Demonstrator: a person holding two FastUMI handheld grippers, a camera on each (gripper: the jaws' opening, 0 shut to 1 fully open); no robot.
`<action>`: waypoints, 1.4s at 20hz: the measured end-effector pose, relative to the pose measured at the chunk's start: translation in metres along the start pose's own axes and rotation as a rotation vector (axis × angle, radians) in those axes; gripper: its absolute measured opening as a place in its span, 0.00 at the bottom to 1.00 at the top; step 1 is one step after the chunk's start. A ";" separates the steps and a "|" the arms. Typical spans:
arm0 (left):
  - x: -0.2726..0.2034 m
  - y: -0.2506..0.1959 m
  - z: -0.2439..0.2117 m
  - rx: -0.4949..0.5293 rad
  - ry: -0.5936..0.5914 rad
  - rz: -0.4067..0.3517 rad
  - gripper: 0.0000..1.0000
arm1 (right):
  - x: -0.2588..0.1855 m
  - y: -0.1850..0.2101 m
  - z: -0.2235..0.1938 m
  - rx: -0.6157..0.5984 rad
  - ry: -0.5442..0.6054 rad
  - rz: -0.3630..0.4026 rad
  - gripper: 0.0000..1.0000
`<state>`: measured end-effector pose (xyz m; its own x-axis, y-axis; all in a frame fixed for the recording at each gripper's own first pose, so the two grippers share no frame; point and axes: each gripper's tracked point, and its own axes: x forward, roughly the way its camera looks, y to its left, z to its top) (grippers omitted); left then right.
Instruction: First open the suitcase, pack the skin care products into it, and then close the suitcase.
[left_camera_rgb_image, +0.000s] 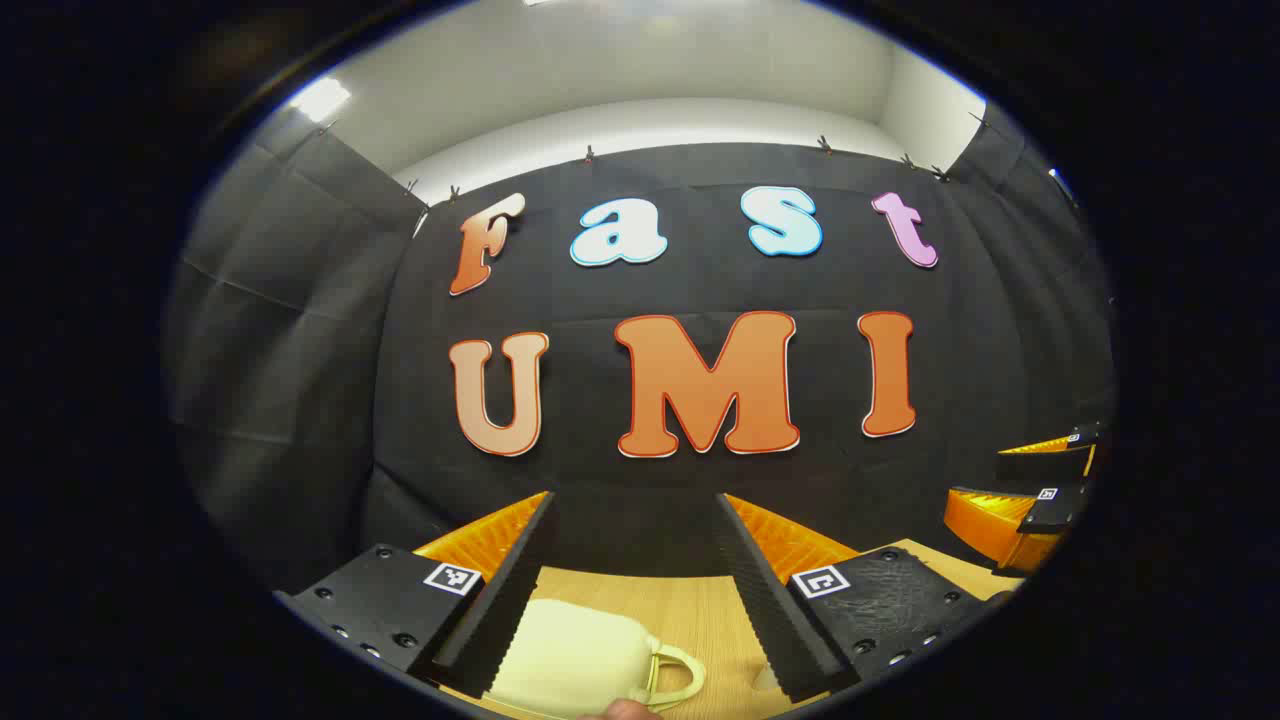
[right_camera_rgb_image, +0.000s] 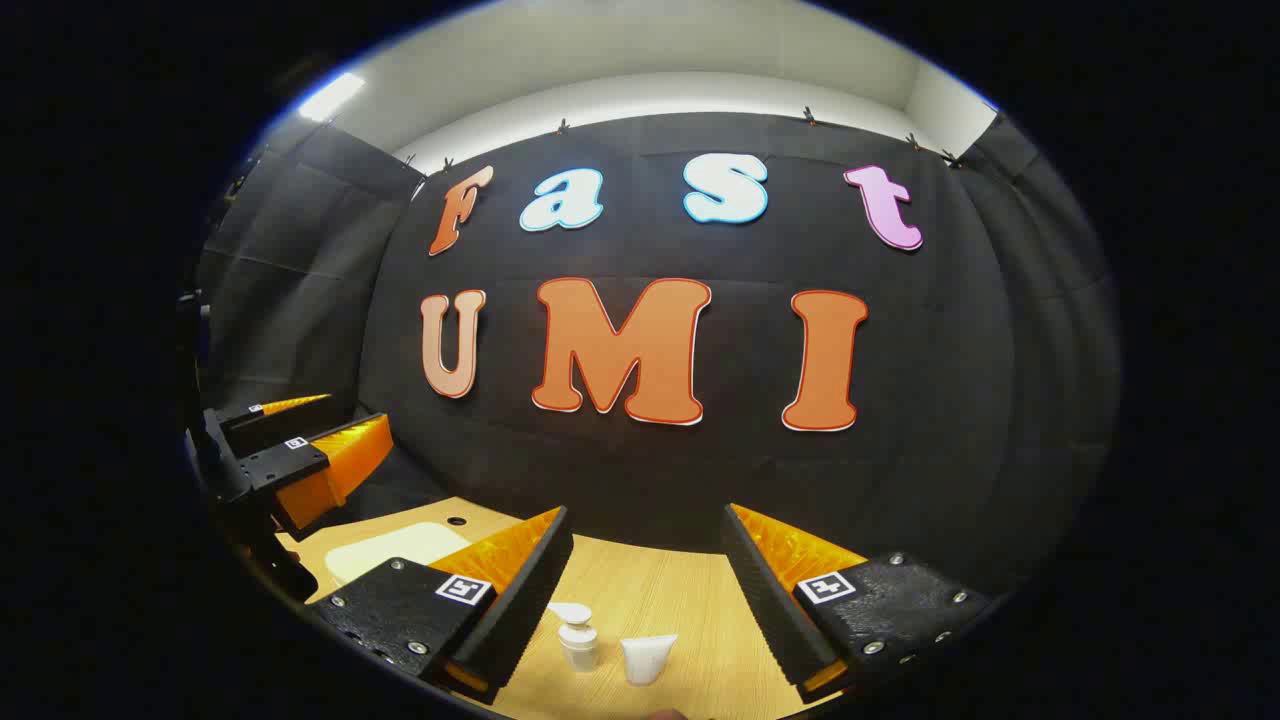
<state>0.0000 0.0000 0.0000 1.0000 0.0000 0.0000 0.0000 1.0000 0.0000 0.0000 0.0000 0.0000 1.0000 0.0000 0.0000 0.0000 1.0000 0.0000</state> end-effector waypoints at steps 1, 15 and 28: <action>0.005 -0.001 0.000 -0.005 -0.005 -0.015 0.94 | 0.001 -0.002 0.002 -0.006 -0.015 -0.016 0.95; 0.040 -0.008 -0.012 -0.011 -0.001 -0.126 0.96 | 0.004 -0.002 -0.010 -0.015 0.030 -0.140 0.95; 0.044 -0.044 -0.090 0.131 0.166 -0.245 0.99 | 0.018 -0.046 -0.020 -0.017 0.031 -0.216 0.95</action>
<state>0.0439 -0.0436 -0.0900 0.9566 -0.2299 -0.1793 0.2514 0.9618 0.1081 0.0177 -0.0456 -0.0201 0.9763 -0.2144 -0.0294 0.2139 0.9766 -0.0198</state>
